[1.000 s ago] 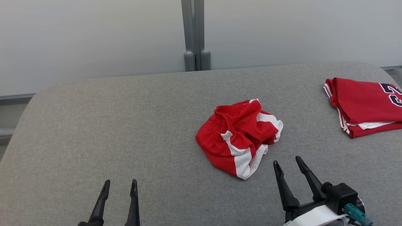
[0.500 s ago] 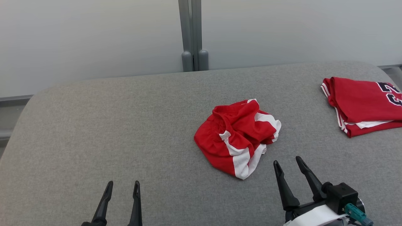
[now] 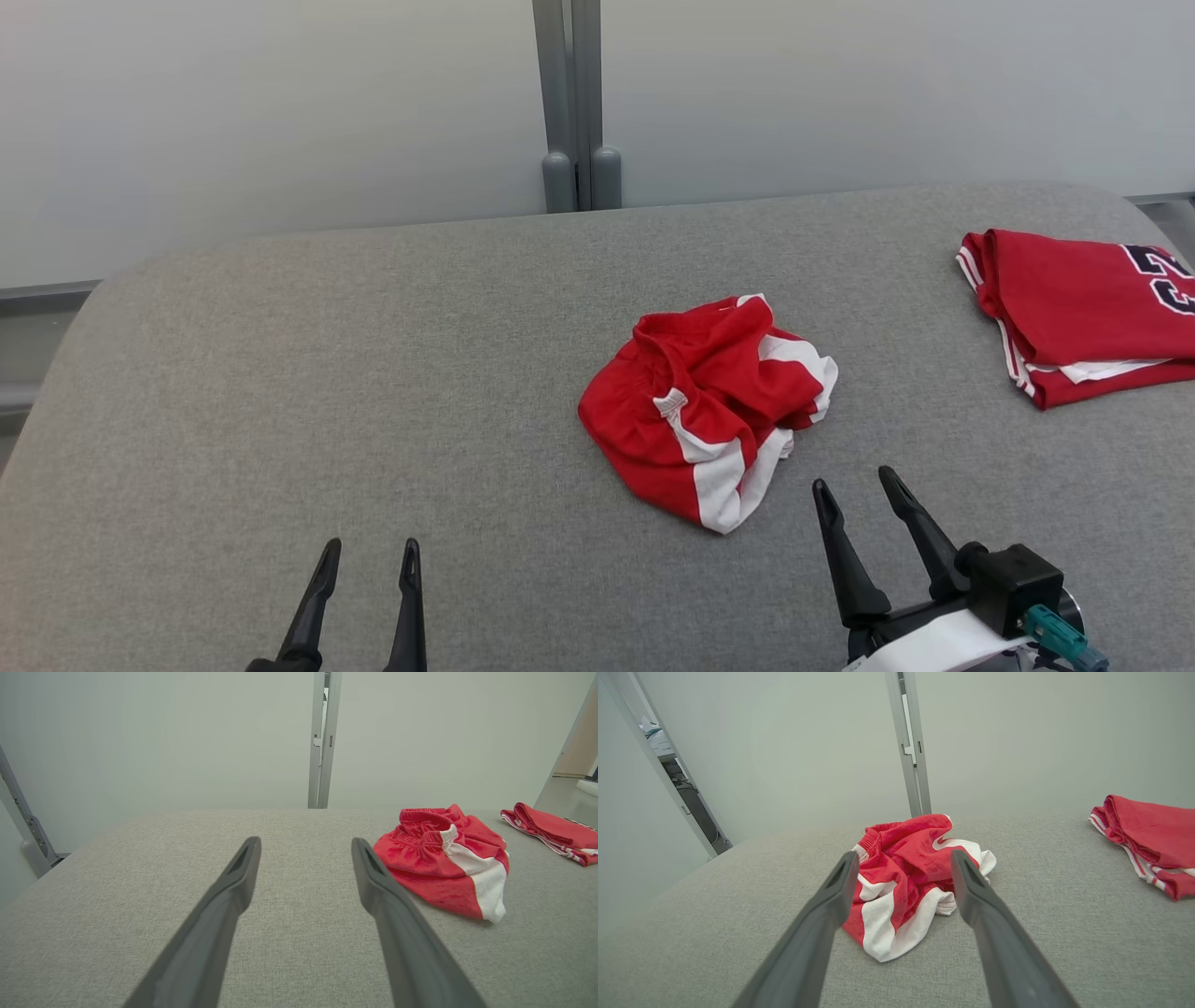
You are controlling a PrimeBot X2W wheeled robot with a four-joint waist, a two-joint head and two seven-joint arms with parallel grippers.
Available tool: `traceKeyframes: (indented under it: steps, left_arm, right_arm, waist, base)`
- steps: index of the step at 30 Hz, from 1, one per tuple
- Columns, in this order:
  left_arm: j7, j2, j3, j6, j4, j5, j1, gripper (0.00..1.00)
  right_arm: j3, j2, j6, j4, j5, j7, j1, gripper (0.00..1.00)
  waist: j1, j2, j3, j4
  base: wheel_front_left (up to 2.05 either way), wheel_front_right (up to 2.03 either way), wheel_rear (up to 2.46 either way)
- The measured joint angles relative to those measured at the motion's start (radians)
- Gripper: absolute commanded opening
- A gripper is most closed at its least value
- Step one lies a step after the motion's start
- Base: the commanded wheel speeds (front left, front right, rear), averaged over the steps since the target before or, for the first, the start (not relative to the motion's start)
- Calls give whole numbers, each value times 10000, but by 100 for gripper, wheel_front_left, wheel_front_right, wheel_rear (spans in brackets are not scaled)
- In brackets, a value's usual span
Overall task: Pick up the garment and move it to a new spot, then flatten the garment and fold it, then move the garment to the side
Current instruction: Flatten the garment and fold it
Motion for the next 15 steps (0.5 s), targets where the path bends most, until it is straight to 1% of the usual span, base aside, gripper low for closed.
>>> traceKeyframes:
  steps: [9, 15]
  left_arm:
    - [-2, 0, -86, -35, 50, 198, -24, 100]
    - [-2, -2, -533, -391, 506, 456, -720, 100]
  right_arm:
    - [44, 0, 0, 17, 15, 0, 0, 100]
    - [128, -15, 0, 12, 38, 0, -53, 100]
  waist:
    - [0, 0, -30, -8]
    - [0, 0, 92, -80]
  base:
    - [0, 0, 0]
    - [0, 0, 0]
